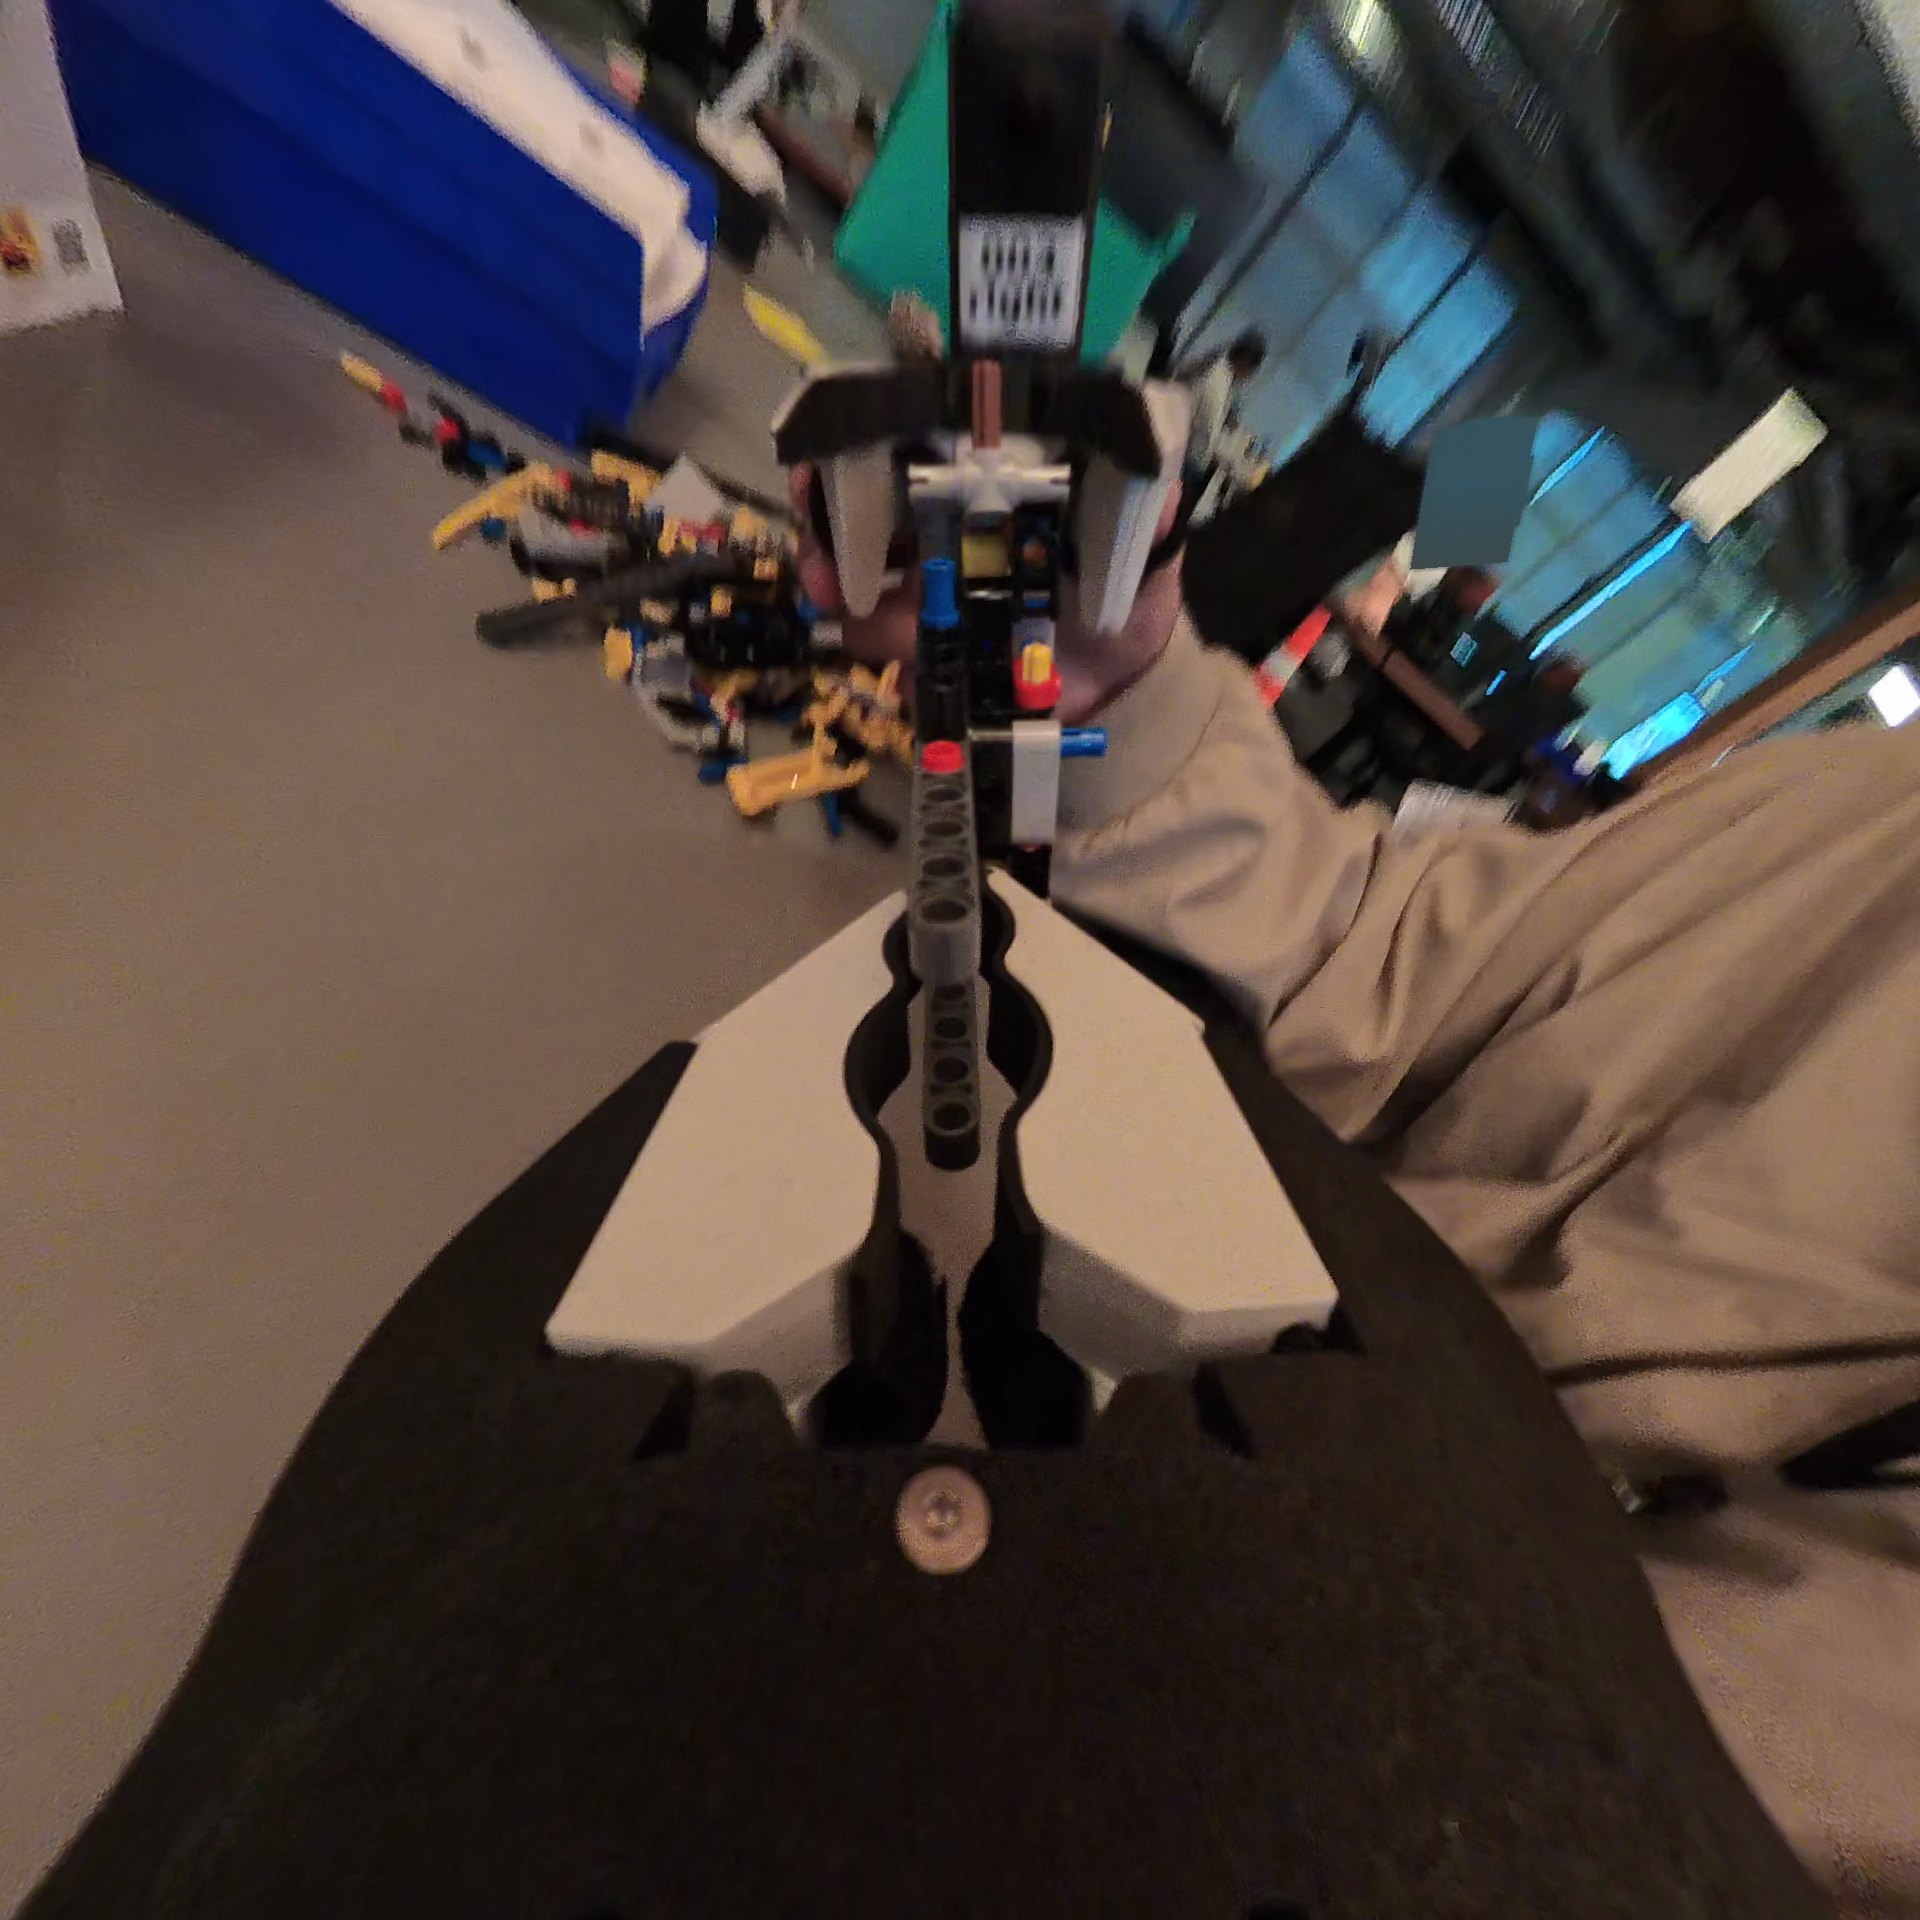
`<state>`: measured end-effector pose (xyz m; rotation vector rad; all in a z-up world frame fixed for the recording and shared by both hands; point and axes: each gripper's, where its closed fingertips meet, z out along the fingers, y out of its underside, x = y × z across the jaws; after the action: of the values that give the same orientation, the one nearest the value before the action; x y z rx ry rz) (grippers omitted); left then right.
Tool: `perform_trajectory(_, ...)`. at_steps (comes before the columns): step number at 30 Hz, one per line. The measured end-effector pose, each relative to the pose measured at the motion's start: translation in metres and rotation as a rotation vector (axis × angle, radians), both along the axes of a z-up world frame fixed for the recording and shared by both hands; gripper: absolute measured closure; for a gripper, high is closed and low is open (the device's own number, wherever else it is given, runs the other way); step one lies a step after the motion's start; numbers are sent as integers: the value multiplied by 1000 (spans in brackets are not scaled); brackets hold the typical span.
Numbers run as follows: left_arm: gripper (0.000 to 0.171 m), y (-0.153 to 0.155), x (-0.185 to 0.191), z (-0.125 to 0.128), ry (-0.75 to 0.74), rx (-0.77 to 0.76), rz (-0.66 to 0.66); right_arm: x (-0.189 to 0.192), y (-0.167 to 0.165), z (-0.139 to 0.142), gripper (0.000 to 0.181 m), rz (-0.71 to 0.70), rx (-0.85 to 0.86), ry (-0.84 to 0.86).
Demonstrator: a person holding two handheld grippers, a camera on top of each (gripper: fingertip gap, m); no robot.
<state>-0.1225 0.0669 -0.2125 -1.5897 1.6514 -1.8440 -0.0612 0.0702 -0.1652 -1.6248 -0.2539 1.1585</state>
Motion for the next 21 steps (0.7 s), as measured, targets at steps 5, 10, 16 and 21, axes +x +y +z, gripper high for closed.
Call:
perform_trajectory(5,164,-1,-1,6,-13,-14,3,-44,-23,-43,155,277,-175,-154)
perform_trajectory(10,164,21,4,40,-181,-187,113,-48,-10,-22,156,220,-118,22)
perform_trajectory(16,140,41,9,65,-383,-374,236,-49,7,-11,156,129,-58,133)
perform_trajectory(21,140,33,16,55,-328,-265,243,-68,11,-23,156,128,-79,37)
